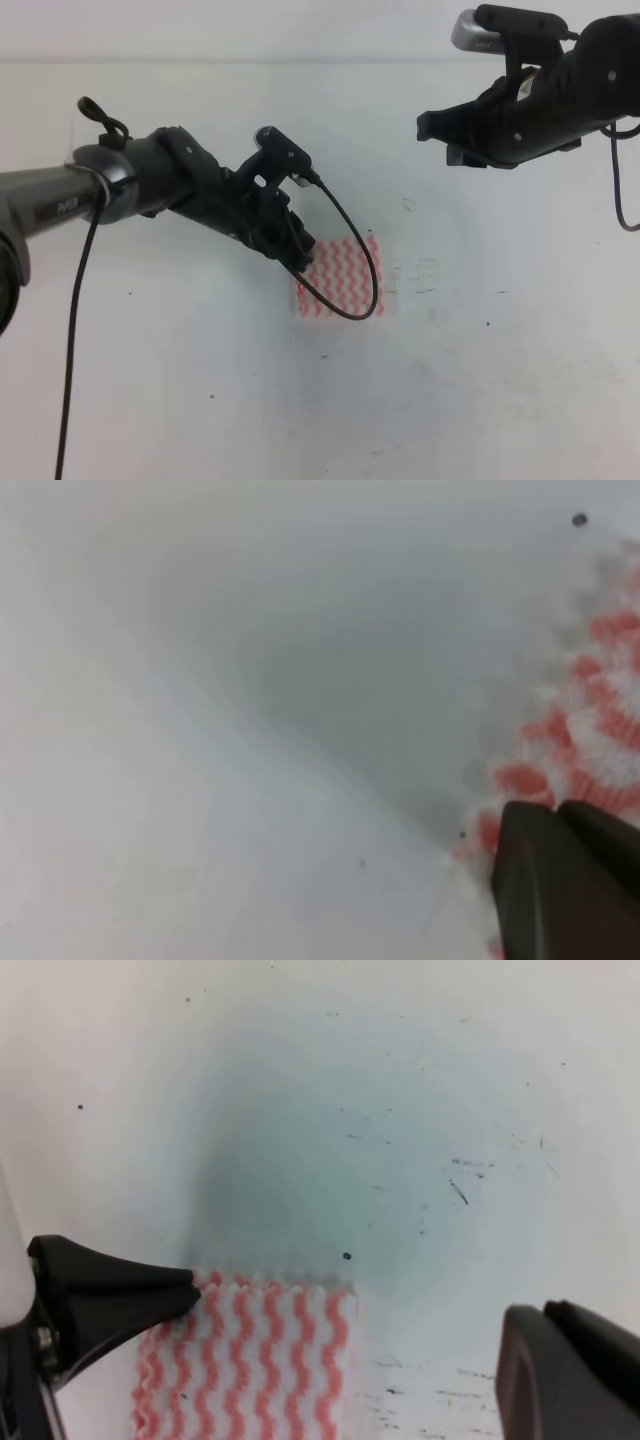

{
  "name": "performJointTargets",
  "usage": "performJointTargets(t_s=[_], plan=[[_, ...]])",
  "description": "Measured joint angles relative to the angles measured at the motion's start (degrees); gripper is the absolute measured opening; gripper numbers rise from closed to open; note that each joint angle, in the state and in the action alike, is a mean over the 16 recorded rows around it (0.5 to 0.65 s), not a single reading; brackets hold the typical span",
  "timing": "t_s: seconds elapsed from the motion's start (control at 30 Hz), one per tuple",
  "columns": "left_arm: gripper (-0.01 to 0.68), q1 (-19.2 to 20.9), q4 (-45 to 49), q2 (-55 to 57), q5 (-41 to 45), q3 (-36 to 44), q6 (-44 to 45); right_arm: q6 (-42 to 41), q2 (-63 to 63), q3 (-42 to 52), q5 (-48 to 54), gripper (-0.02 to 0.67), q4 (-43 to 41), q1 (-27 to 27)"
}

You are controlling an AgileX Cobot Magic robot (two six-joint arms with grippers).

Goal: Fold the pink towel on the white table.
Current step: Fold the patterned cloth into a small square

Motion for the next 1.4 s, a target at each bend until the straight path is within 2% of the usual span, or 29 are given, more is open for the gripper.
performJointTargets(t_s=[0.23,0.77,1.03,1.4], plan=[[-0.005,-0.01,0.05,-1.59,0.97,-0.02,0.16,0.04,0.15,-0.03,0.08,-0.018,0.03,-0.01],[-0.005,-0.01,5.39,-3.11,12.49,0.01,-6.64,0.03,0.28,-0.03,0.08,-0.018,0.23,-0.01],[-0.005,-0.02,7.66,-2.59,12.07,0.01,-7.62,0.00,0.19,-0.01,0.06,-0.018,0.25,0.00],[-0.004,-0.03,6.62,-10.77,10.38,0.93,-8.28,-0.99,-3.63,1.36,2.03,-0.018,0.17,0.12]])
